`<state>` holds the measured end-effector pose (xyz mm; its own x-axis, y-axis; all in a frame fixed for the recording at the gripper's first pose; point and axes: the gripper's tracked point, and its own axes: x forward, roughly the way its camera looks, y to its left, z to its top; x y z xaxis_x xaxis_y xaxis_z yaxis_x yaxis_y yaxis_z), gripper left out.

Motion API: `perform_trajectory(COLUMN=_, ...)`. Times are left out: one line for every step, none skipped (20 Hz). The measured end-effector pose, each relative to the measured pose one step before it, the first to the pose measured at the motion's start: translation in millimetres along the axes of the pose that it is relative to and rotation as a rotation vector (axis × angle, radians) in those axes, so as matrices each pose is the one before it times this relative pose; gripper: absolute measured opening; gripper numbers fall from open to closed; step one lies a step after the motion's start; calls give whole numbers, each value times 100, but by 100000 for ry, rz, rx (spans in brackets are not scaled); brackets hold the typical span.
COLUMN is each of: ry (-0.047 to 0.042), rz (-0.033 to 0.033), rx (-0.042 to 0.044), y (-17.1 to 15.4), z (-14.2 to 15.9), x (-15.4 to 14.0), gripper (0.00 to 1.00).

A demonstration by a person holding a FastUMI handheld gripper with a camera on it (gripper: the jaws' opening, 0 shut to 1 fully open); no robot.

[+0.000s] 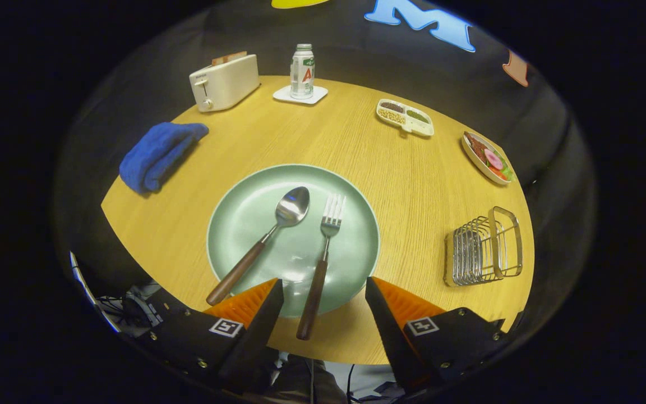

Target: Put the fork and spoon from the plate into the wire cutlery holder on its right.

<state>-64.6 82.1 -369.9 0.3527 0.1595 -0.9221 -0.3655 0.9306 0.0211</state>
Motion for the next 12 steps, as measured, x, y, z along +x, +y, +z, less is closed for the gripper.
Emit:
perform_trajectory(ry=1247, rz=2784, rx=2199, y=566, z=-148, x=262, gripper=89)
perform_trajectory(ry=2065, rz=-217, rx=1222, y=-87, z=136, x=325, gripper=89)
perform_trajectory(ry=2532, rz=-540, rx=328, y=-233, z=-534, x=409, gripper=82)
perform_trajectory(ry=-154, rz=-1068, rx=-736, y=-180, z=303, x=406, gripper=75)
perform_trajectory(ry=-1794, rz=1348, rx=-2002, y=421, z=633, x=506, gripper=75)
perform_trajectory(ry=1398, rz=-3420, rx=-4338, y=-649, z=547, x=-343, gripper=75)
perform_trajectory(ry=2899, rz=-2203, rx=-2878, y=-576, z=-598, x=-44, gripper=50)
perform_trajectory(ry=3467, rz=-1758, rx=-1589, y=-145, z=-282, x=-24, gripper=25)
perform_trajectory(ry=2045, rz=954, rx=261, y=488, z=-517, x=965, gripper=25)
perform_trajectory(ry=1720, rz=-372, rx=759, y=36, z=-203, x=436, gripper=25)
perform_trajectory(ry=1771, rz=210, rx=650, y=212, z=72, x=216, gripper=18)
perform_trajectory(ry=863, rz=988, rx=737, y=190, z=164, x=128, gripper=18)
